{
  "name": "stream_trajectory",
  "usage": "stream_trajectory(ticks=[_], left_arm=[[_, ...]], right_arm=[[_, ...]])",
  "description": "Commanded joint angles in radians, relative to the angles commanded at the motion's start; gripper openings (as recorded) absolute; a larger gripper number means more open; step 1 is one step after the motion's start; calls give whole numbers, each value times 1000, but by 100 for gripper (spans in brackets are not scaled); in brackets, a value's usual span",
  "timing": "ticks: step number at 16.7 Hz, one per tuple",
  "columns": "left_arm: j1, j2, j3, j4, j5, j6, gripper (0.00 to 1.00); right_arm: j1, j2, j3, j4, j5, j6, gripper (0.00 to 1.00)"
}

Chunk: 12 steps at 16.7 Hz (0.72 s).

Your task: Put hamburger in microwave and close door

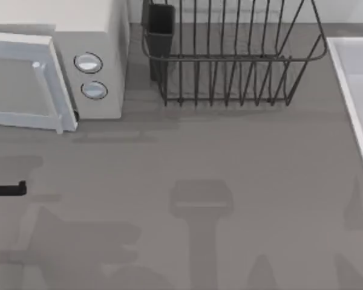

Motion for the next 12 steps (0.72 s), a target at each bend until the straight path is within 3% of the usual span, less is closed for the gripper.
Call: stream_trajectory(ticks=[8, 12], left_arm=[[-24, 383, 195, 131, -15, -13, 0], [-36, 468, 265, 184, -22, -19, 0]], right_arm=[[0, 0, 0, 0, 0, 0, 100], [0, 0, 0, 0, 0, 0, 100]])
